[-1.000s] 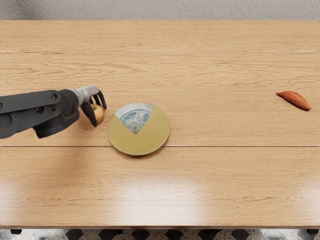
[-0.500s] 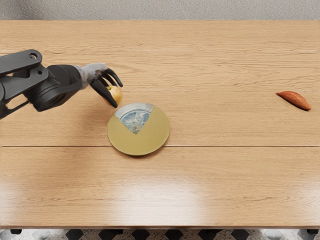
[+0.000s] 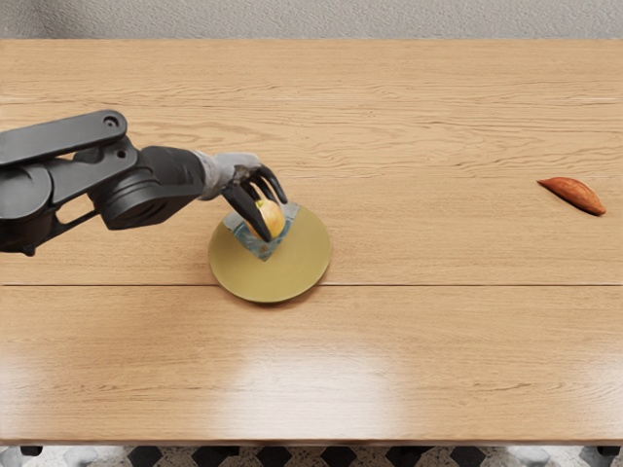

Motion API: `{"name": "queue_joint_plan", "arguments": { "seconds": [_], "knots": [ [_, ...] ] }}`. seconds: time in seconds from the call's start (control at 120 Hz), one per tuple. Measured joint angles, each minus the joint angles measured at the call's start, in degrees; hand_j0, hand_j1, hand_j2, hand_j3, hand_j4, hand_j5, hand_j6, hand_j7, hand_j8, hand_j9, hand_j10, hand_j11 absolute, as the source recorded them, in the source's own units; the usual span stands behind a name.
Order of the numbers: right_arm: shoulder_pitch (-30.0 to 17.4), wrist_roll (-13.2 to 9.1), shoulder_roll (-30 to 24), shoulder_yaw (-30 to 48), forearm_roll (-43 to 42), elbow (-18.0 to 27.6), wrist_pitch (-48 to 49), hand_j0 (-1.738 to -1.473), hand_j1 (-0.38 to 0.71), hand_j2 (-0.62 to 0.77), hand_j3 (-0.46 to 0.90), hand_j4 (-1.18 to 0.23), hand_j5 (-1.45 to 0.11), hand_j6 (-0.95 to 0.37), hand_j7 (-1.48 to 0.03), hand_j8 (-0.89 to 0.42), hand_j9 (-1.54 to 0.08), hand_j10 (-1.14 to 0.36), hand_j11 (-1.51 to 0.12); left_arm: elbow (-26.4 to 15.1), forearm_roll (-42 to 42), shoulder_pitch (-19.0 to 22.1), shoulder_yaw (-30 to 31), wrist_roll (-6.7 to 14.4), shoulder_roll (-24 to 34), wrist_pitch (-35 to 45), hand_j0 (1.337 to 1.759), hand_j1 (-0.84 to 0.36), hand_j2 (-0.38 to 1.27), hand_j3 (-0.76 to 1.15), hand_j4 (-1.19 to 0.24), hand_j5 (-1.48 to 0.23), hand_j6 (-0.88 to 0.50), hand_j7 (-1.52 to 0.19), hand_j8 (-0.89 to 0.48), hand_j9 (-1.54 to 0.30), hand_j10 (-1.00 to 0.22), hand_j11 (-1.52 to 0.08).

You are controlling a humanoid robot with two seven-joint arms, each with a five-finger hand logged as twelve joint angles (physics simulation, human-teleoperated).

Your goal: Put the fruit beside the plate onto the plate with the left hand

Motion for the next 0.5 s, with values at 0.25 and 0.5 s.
{"name": "queue_joint_plan", "arguments": {
  "seconds": [0.25, 0.5],
  "knots": [
    [0.03, 0.0, 0.0, 0.0, 0.0, 0.0, 0.0, -1.658, -0.33, 0.0, 0.0, -0.02, -0.02, -0.02, -0.02, -0.02, -0.02, -0.02, -0.02, 0.08, 0.62, -0.56, 2.34, 0.01, -0.14, -0.01, 1.656, -0.32, 0.44, 0.0, -0.62, -0.83, -0.45, -0.82, -0.4, -0.82, -0.58, -0.82],
    [0.02, 0.0, 0.0, 0.0, 0.0, 0.0, 0.01, -1.658, -0.33, 0.0, 0.0, -0.02, -0.02, -0.02, -0.02, -0.02, -0.02, -0.02, -0.02, -0.08, 0.16, -0.6, 0.67, -0.02, 4.53, -4.98, 1.658, 0.09, 0.14, 0.0, -0.24, -0.32, -0.19, -0.31, -0.17, -0.31, -0.23, -0.31]
  ]
}}
